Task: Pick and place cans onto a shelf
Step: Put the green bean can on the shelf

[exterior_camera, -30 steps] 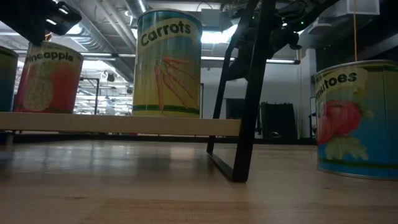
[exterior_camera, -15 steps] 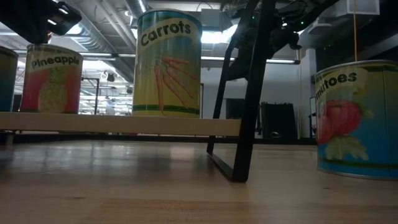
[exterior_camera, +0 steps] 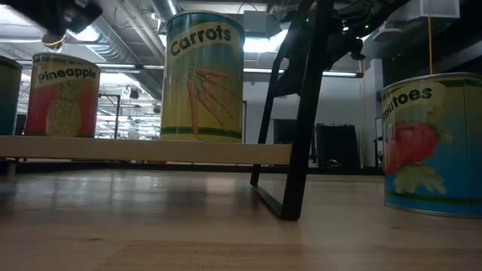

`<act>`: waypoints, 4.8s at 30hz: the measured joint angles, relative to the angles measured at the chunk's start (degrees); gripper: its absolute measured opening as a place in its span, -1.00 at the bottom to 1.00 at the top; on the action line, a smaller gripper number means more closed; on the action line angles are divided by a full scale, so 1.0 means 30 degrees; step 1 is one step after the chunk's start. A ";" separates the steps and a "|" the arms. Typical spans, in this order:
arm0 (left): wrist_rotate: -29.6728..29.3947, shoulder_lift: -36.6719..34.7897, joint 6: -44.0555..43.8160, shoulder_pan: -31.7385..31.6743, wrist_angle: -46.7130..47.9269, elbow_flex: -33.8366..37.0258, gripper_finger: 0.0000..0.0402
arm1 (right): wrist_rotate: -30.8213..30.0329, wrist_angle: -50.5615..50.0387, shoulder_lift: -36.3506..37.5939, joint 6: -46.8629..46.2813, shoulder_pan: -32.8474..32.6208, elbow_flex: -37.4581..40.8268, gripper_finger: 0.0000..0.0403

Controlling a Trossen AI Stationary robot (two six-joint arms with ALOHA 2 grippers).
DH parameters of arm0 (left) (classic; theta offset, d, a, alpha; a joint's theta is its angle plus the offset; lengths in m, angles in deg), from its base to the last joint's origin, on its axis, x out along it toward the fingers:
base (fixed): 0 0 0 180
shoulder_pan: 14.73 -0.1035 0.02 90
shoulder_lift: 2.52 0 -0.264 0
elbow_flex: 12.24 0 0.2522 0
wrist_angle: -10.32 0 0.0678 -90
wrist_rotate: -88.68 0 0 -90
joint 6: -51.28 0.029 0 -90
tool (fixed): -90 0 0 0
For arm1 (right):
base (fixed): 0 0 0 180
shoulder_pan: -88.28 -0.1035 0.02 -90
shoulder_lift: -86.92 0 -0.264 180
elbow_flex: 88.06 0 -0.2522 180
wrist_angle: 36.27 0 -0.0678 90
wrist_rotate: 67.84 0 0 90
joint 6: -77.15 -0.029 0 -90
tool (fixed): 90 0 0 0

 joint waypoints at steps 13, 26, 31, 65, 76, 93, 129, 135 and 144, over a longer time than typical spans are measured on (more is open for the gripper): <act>-0.4490 -0.0015 0.0022 -0.1115 -0.1056 -0.2646 -0.78 | -0.0794 -0.5080 0.4987 0.1395 0.0606 -0.0037 -0.46; -0.4616 0.0153 0.0029 -0.3630 -0.1901 -0.2652 -0.78 | -0.6537 -1.1051 0.7613 -0.0385 0.0772 -0.0037 -0.46; -0.4570 0.0153 0.0029 -0.4421 -0.1899 -0.2653 -0.78 | -0.6819 -1.2981 0.7613 -0.1142 0.1804 -0.0033 -0.46; -0.4392 0.0153 0.0707 -0.4925 -0.1855 -0.2651 -0.78 | -0.0725 -1.4740 0.3017 0.0402 0.9268 0.4946 -0.46; -0.4392 0.0153 0.0699 -0.4925 -0.1855 -0.2651 -0.78 | -0.0925 -1.4765 0.1599 0.0418 0.9268 0.4946 -0.46; -0.3881 0.0153 0.0693 -0.4919 -0.1862 -0.2653 -0.78 | -0.0119 -1.5078 0.0561 0.0479 0.9268 0.4946 -0.46; -0.3882 0.0153 0.0692 -0.4918 -0.1855 -0.2653 -0.78 | 0.0734 -1.5735 0.0590 0.0437 0.9268 0.5872 -0.46; -0.3882 0.0153 0.0743 -0.4918 -0.1848 -0.2653 -0.78 | 0.1210 -1.5177 0.0555 0.0414 0.9260 0.6571 -0.46; -0.3882 0.0153 0.0714 -0.4918 -0.1841 -0.2653 -0.78 | 0.1188 -1.5235 0.0561 0.0413 0.9268 0.6586 -0.46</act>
